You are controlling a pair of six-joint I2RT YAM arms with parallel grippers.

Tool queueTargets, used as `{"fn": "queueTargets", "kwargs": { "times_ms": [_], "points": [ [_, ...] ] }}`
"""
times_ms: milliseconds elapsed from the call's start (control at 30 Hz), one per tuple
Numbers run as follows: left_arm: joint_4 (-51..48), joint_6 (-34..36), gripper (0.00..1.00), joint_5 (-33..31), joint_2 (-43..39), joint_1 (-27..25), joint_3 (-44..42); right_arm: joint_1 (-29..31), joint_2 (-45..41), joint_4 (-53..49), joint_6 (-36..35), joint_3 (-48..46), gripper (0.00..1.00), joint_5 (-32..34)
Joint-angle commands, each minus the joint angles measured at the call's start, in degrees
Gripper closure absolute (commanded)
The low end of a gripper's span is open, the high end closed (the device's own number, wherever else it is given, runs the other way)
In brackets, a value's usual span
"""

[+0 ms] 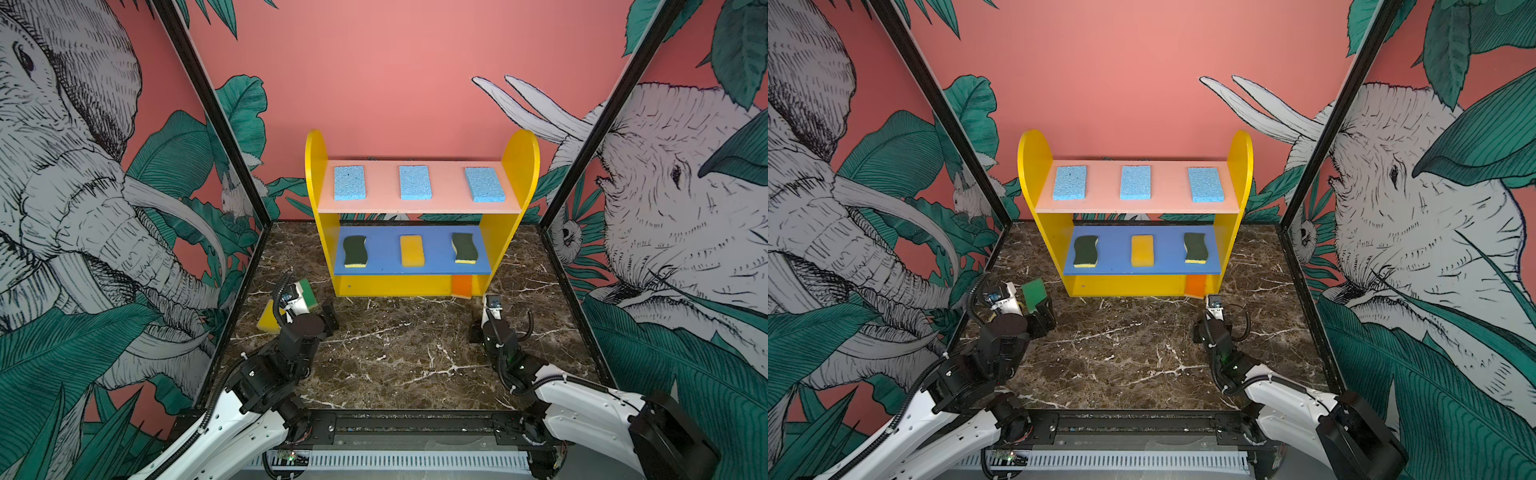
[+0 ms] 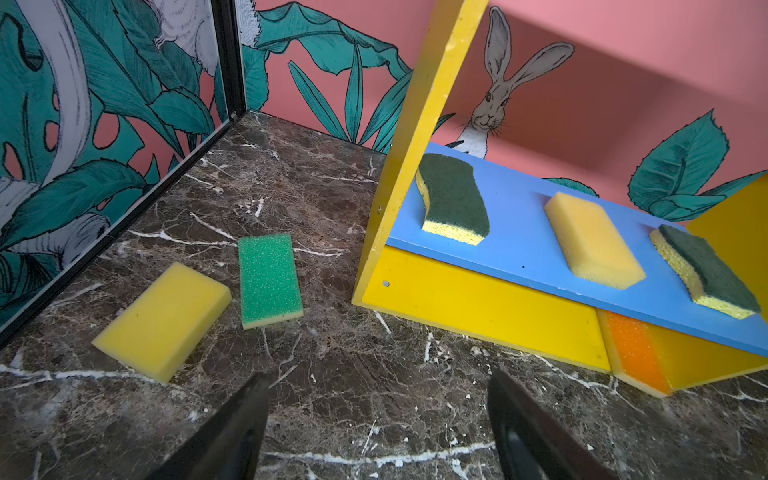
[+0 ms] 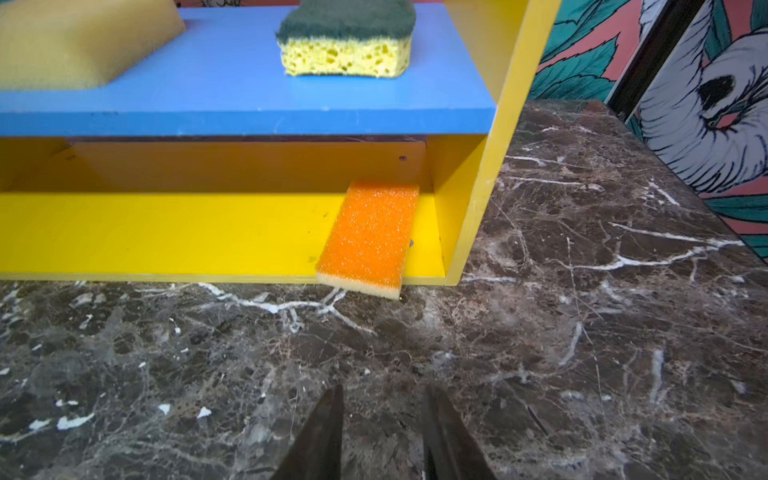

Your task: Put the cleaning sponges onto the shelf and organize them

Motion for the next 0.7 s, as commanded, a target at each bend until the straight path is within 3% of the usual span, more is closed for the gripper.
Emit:
{"fn": "queueTargets", "kwargs": {
  "times_ms": [0,400,667],
  "points": [
    [1.88,0.40,0.17,0.41,1.11,0.00,-1.14,-0.35,2.65,4.11,2.95,-0.74,0.68,-1.33],
    [5.82,1.49,0.18,-0.73,1.53,0.04,-3.22,-5.16,27.36,28.25,8.33,3.09,0.79,-6.76],
    [10.81,2.79,0.19,0.58,2.57,0.05,-4.79,-8.46,39.72,36.73,10.95,7.44,0.80,-8.84]
  ]
}}
